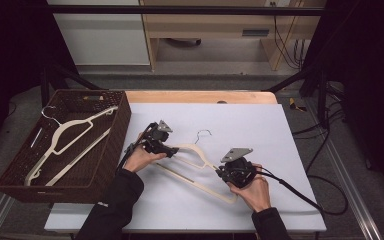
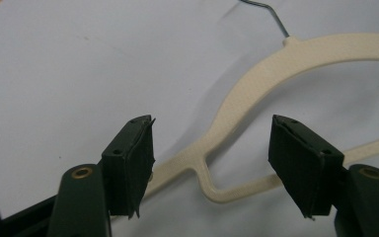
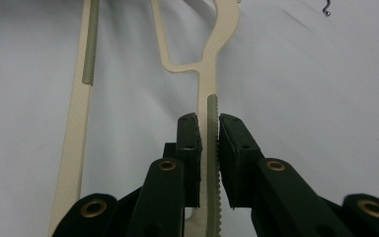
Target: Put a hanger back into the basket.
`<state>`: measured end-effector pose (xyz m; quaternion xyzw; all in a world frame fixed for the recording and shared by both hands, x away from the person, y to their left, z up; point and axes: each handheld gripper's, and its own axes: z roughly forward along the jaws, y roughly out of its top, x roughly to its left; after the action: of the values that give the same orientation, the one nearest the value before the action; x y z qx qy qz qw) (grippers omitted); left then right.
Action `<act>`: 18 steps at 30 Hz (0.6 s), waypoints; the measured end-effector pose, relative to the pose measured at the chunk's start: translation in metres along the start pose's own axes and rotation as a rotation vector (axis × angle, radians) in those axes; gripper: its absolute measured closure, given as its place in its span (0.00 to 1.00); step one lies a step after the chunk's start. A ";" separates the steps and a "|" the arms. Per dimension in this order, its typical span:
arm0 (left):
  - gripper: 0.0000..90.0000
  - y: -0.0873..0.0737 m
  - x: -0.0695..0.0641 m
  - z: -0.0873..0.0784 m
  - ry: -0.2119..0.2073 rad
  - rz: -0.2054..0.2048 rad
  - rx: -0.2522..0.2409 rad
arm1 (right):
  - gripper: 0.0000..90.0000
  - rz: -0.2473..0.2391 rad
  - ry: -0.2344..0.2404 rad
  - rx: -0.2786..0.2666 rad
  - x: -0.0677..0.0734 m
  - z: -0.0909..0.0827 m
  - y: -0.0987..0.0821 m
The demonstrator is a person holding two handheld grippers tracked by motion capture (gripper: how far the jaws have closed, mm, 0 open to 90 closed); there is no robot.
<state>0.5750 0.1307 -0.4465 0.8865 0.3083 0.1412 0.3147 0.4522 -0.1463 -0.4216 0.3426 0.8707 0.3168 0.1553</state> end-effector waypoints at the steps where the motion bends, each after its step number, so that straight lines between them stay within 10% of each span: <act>1: 0.39 0.000 0.001 0.003 0.000 -0.001 -0.004 | 0.88 -0.002 0.000 -0.004 0.000 0.000 0.000; 18: 0.61 -0.003 0.006 0.019 -0.065 0.066 0.056 | 0.88 -0.009 0.006 -0.018 -0.001 -0.001 0.000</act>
<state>0.5865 0.1271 -0.4629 0.9088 0.2723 0.1142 0.2946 0.4525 -0.1471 -0.4204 0.3363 0.8698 0.3251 0.1570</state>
